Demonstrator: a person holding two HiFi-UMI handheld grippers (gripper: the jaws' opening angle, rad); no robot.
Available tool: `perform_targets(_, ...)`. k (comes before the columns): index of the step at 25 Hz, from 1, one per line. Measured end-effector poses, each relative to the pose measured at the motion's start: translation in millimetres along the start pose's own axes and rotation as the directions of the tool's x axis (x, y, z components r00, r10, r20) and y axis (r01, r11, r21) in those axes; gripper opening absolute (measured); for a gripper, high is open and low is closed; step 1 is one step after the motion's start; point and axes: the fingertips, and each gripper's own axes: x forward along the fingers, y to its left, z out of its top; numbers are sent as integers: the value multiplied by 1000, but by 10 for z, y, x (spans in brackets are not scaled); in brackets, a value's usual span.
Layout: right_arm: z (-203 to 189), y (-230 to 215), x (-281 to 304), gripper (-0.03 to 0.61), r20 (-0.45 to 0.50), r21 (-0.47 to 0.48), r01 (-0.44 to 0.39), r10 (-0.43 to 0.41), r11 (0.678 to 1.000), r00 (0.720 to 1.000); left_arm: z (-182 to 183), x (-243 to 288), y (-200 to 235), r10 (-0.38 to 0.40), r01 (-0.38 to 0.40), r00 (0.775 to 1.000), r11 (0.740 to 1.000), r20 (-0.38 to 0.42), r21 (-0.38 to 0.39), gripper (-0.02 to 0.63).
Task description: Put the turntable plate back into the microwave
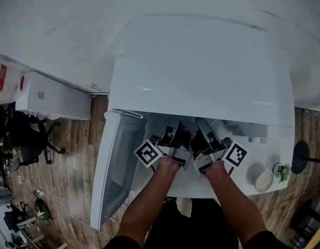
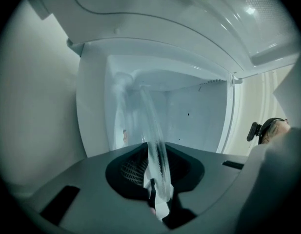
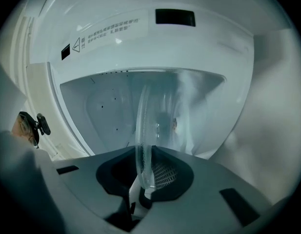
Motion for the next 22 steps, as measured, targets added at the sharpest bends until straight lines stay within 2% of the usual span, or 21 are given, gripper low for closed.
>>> perform_targets(3,28,10,64,72,10,4,-7,7,1000,1000,-59,-65,-33,-2,4,998,999,-55,51,87)
perform_targets(7,22,-11,106,72,24,35,-19,18,999,1000,-33,-116,-40,14,-8,998,996,-63,92,91)
perform_targets(11,1,-63,107,72,21,33,-1,0,999,1000,-21,-138,19,40,-36,997,997,-64,63,79)
perform_targets(18,4,-112,50,82,3,-10,92,-92,996,996,-42,-72,-2,7,-7,999,1000,-31,-11,86)
perform_targets(22,-5,-93,-3,95,-6,-32,100,-101,994,995,-32,-57,41,13,-13,1000,999,-9,-47,89)
